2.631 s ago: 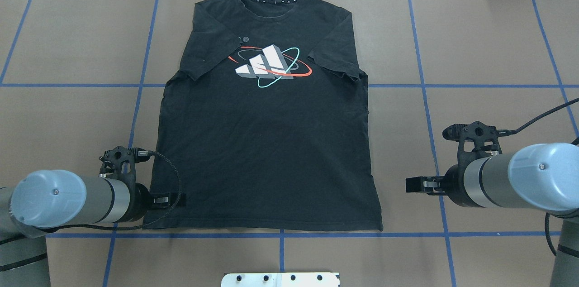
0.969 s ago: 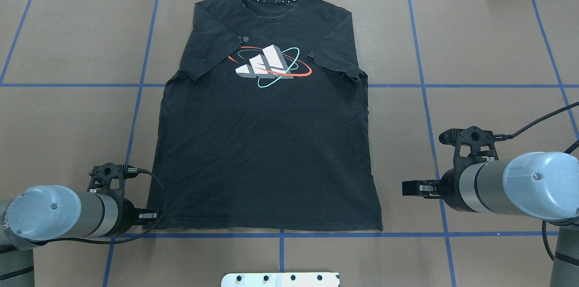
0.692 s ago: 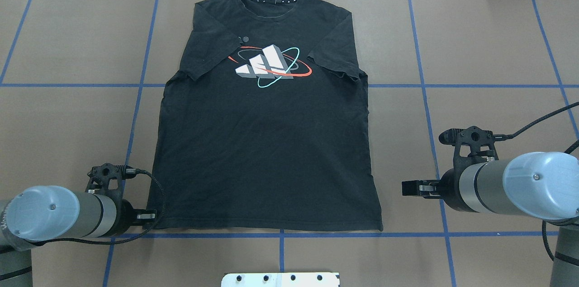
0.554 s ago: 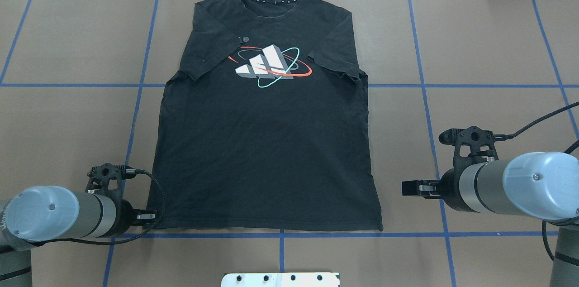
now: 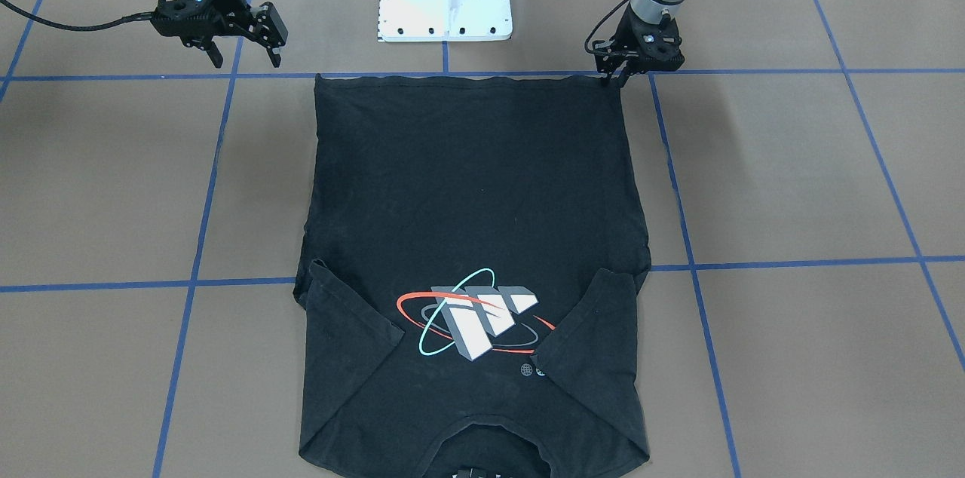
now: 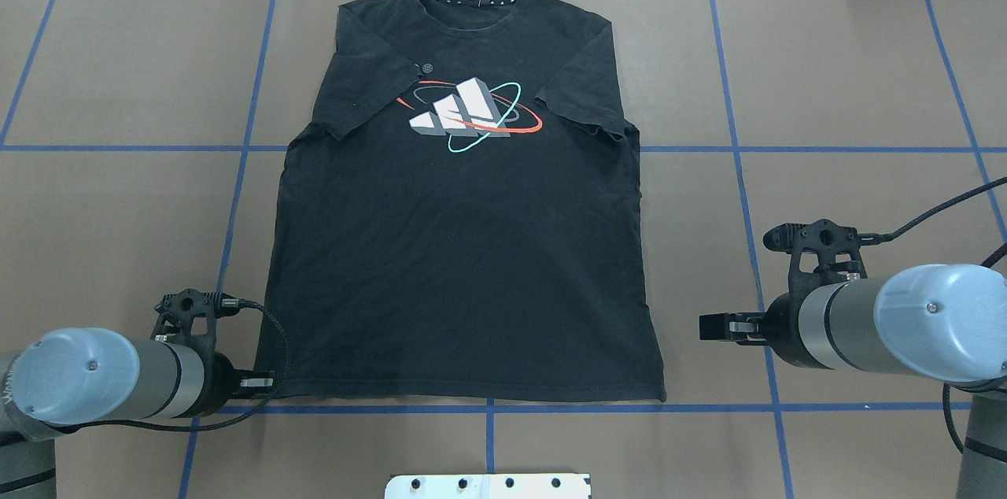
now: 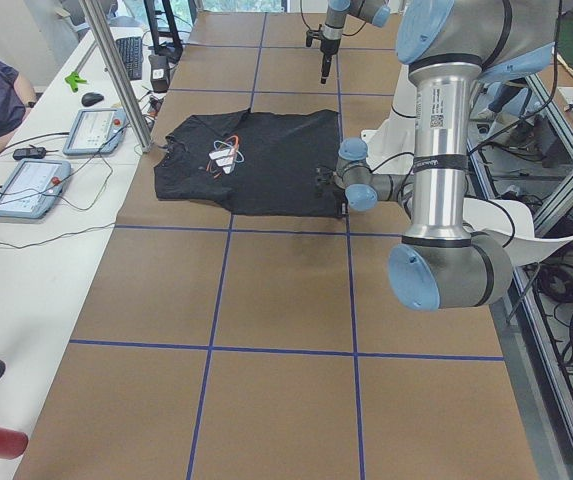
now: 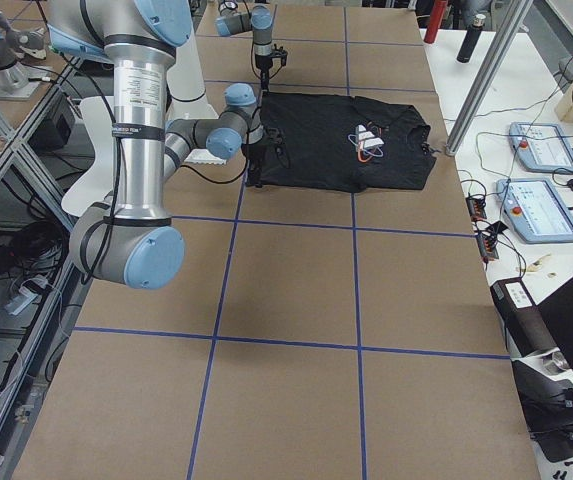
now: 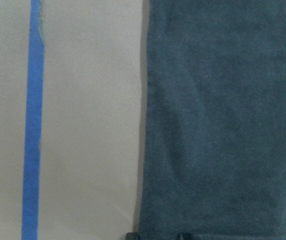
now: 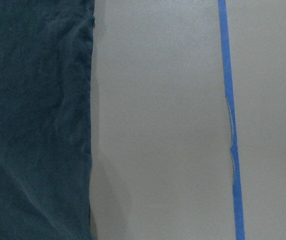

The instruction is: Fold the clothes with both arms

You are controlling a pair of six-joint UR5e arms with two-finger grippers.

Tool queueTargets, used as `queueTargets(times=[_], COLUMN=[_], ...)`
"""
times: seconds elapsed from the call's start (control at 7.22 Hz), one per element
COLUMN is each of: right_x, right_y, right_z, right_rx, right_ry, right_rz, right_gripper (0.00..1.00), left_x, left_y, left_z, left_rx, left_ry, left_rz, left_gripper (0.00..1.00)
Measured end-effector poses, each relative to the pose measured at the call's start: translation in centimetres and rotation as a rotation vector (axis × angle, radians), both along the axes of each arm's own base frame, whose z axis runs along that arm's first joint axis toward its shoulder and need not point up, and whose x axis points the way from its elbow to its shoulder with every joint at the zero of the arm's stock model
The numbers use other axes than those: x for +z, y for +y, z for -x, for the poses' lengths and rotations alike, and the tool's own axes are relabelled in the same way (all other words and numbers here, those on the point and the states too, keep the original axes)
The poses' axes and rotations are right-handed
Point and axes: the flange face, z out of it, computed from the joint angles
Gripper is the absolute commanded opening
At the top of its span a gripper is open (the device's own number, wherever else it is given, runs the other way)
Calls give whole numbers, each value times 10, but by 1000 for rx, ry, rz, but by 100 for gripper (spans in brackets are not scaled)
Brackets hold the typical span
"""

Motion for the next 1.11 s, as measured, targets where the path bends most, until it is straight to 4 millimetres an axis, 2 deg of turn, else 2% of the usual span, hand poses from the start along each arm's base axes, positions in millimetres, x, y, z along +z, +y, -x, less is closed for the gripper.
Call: queueTargets(times=[0.14, 0.28, 1.11], right_x=[0, 0, 5], right_y=[0, 0, 5], right_z=[0, 0, 8], right_rx=[0, 0, -5], right_ry=[0, 0, 14], right_rz=[0, 0, -3], right_gripper=[100, 100, 100], left_x=[0, -1, -13], left_y=[0, 1, 2], left_z=[0, 0, 5], left_rx=[1, 1, 3], left_ry=[1, 1, 25], left_rz=[0, 0, -5], left_gripper=[17, 0, 0])
